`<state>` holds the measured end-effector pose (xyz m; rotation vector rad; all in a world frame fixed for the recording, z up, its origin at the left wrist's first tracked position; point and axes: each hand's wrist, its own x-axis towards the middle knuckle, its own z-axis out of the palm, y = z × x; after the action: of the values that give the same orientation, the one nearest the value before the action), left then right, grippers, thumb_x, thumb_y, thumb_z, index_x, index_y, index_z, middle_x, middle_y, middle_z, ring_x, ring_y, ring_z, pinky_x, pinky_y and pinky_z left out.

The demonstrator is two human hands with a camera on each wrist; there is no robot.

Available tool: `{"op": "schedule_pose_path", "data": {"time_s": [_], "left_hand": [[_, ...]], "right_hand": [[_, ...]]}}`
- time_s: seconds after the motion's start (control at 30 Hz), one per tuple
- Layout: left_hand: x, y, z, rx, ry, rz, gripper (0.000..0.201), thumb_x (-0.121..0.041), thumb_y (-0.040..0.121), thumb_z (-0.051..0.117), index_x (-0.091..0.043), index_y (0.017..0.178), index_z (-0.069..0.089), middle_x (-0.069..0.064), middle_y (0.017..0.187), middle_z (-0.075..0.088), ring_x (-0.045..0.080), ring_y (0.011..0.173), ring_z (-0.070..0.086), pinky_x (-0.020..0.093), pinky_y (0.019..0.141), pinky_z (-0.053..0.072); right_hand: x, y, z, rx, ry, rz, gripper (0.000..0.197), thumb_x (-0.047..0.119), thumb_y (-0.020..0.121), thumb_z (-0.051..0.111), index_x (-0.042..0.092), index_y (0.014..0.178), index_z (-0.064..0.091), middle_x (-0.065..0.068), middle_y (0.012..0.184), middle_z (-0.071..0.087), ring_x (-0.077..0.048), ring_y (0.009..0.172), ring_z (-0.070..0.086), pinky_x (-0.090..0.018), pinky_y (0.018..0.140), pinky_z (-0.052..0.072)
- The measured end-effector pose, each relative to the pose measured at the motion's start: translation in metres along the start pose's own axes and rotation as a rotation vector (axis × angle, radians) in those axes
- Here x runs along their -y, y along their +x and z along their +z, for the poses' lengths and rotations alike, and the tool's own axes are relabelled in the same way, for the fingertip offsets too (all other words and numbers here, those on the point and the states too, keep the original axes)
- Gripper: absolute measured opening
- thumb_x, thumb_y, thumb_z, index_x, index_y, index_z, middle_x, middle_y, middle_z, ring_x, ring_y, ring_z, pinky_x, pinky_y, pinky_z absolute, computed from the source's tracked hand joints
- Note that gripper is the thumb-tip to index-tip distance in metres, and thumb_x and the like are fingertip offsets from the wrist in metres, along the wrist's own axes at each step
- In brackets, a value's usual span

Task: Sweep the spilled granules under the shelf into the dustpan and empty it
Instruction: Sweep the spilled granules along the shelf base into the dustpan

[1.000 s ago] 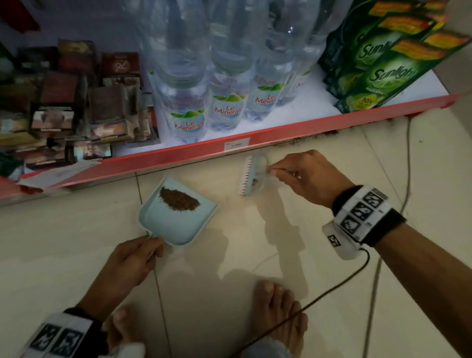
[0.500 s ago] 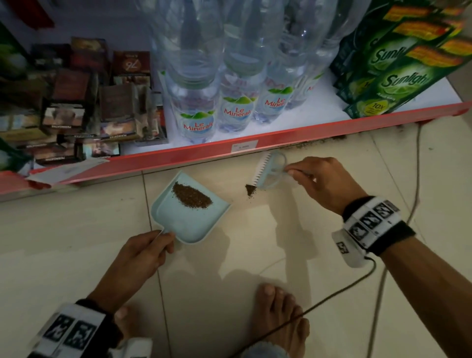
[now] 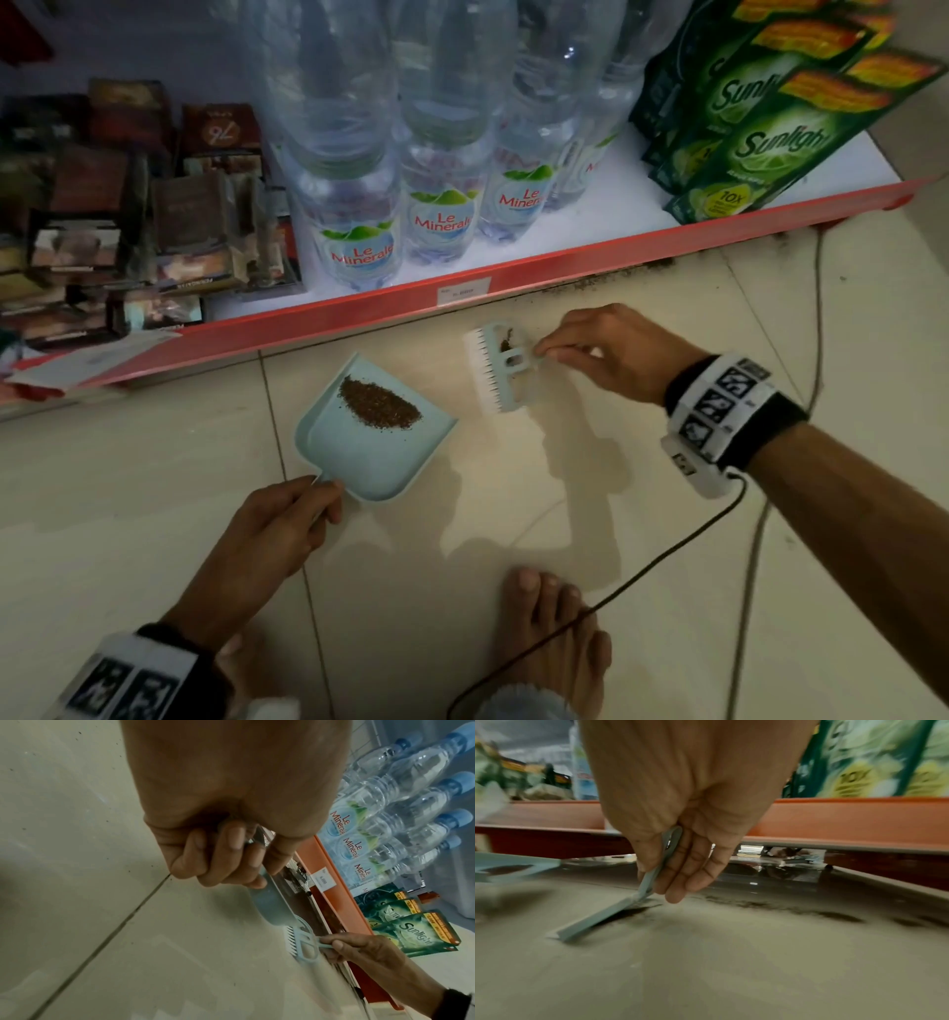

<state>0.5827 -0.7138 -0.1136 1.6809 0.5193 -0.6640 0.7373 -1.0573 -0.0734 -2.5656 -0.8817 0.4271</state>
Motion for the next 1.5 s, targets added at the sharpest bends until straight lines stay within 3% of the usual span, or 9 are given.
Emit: {"op": "schedule_pose_path", "data": {"time_s": [0.1,0.33,0.43,0.57,0.77,1.0,1.17,1.37,1.5], "left_hand": [[0.001,0.003,0.006,0.007,-0.006,0.013,0.039,-0.029,0.096,0.053,-0.012,0.062,0.059,-0.001,0.050,0.032,0.007,0.040,0.026,0.016,0.038,0.022],[-0.014,0.024,0.040,0.128,0.117,0.111,0.041,-0.033,0.096,0.054,-0.022,0.057,0.060,-0.008,0.048,0.040,0.005,0.042,0.035,0.013,0.041,0.029],[-0.034,0.038,0.063,0.227,0.189,0.175,0.039,-0.042,0.094,0.055,-0.021,0.062,0.059,-0.009,0.047,0.040,0.005,0.044,0.036,0.015,0.044,0.031],[-0.066,0.063,0.093,0.249,0.273,0.213,0.039,-0.041,0.094,0.054,-0.024,0.060,0.060,-0.010,0.044,0.045,0.003,0.041,0.039,0.020,0.046,0.032],[-0.115,0.096,0.143,0.298,0.261,0.212,0.040,-0.036,0.095,0.055,-0.017,0.060,0.058,-0.009,0.040,0.042,0.003,0.034,0.035,0.011,0.036,0.028],[-0.142,0.108,0.184,0.346,0.348,0.158,0.037,-0.033,0.094,0.054,-0.013,0.064,0.058,-0.009,0.037,0.039,0.004,0.032,0.032,0.020,0.039,0.026],[-0.164,0.113,0.206,0.331,0.388,0.159,0.036,-0.032,0.093,0.054,-0.012,0.064,0.058,-0.010,0.038,0.039,0.006,0.033,0.032,0.020,0.040,0.025],[-0.180,0.124,0.221,0.350,0.359,0.167,0.037,-0.036,0.092,0.055,-0.014,0.063,0.058,-0.009,0.039,0.039,0.006,0.032,0.031,0.021,0.040,0.024],[-0.179,0.130,0.224,0.360,0.337,0.160,0.037,-0.038,0.091,0.055,-0.016,0.062,0.058,-0.009,0.040,0.038,0.008,0.033,0.029,0.021,0.042,0.024]], "right_hand": [[-0.019,-0.011,-0.015,-0.032,-0.003,0.074,0.020,0.017,0.096,0.061,0.015,0.111,0.074,0.002,0.092,0.069,-0.020,0.076,0.065,-0.036,0.076,0.055],[-0.018,-0.043,-0.012,-0.303,0.369,0.256,0.029,0.022,0.091,0.067,0.019,0.120,0.070,0.010,0.096,0.073,-0.006,0.086,0.071,-0.019,0.084,0.055],[-0.017,-0.061,-0.013,-0.444,0.400,0.298,0.025,0.016,0.093,0.066,0.016,0.117,0.071,0.005,0.088,0.075,-0.007,0.075,0.073,-0.015,0.075,0.055],[-0.022,-0.077,-0.013,-0.595,0.349,0.395,0.014,0.020,0.092,0.068,0.019,0.103,0.076,0.008,0.077,0.074,-0.007,0.065,0.071,-0.011,0.063,0.052],[-0.063,-0.105,-0.034,-0.768,0.034,0.570,0.009,0.023,0.089,0.070,0.016,0.091,0.077,0.002,0.080,0.074,-0.007,0.063,0.065,-0.014,0.061,0.053],[-0.155,-0.119,-0.079,-0.716,-0.316,0.931,0.024,0.023,0.095,0.054,0.006,0.097,0.072,-0.022,0.090,0.072,-0.044,0.084,0.062,-0.037,0.075,0.043],[-0.224,-0.108,-0.100,-0.637,-0.378,1.096,0.028,0.024,0.097,0.048,0.005,0.104,0.067,-0.028,0.104,0.066,-0.047,0.095,0.058,-0.036,0.069,0.032],[-0.239,-0.091,-0.095,-0.557,-0.266,1.042,0.030,0.026,0.097,0.052,0.004,0.108,0.069,-0.028,0.103,0.068,-0.048,0.094,0.059,-0.043,0.077,0.045],[-0.212,-0.095,-0.081,-0.498,-0.195,0.819,0.029,0.023,0.099,0.049,0.004,0.094,0.070,-0.024,0.086,0.070,-0.045,0.083,0.062,-0.045,0.075,0.049]]}}
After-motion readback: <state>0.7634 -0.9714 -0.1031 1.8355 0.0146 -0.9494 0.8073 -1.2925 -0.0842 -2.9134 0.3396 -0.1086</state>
